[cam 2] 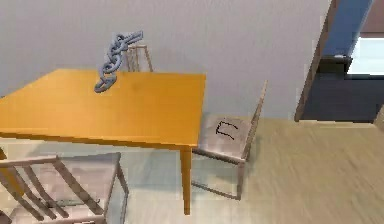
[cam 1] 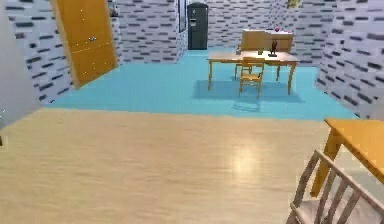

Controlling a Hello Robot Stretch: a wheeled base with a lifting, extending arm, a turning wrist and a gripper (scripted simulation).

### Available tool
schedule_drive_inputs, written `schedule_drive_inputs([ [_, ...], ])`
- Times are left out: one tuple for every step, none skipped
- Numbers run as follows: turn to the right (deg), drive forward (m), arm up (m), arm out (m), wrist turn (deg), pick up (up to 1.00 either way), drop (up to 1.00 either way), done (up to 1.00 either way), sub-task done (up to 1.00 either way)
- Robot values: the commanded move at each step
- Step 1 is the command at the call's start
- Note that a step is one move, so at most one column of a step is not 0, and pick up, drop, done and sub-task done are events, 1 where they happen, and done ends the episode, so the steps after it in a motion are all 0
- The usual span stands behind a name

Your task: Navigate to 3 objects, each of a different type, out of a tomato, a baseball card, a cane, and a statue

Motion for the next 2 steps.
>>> schedule_drive_inputs([
  [0.0,1.0,0.0,0.0,0.0,0.0,0.0,0.0,0.0],
  [15.0,0.0,0.0,0.0,0.0,0.0,0.0,0.0,0.0],
])
